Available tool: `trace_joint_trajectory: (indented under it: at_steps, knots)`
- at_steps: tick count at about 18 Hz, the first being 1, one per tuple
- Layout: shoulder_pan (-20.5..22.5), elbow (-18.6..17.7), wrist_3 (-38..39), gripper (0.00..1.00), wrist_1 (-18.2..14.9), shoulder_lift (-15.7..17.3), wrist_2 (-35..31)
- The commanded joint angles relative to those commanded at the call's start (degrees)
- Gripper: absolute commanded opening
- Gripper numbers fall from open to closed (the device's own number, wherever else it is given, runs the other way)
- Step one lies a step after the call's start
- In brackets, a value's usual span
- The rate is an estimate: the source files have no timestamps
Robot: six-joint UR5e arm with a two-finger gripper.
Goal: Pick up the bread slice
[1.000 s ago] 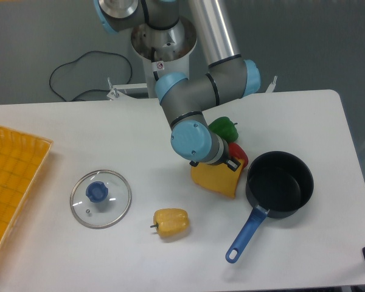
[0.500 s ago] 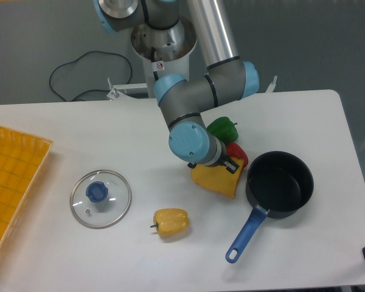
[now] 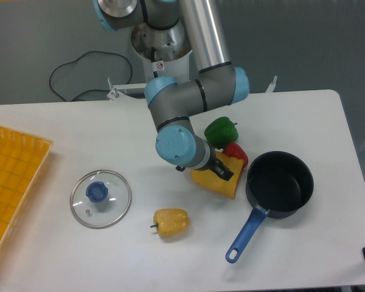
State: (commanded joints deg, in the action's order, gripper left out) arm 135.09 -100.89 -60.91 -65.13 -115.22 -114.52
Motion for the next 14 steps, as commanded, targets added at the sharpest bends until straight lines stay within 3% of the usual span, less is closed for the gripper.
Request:
trace_joint_trajectory:
  at_steps: [3, 14]
  knots:
    - [-0.2, -1.8, 0.4, 1.00, 3.2, 0.0, -0.1]
    - [0.1, -1.3, 0.6, 1.00, 3.7, -2.1, -1.0]
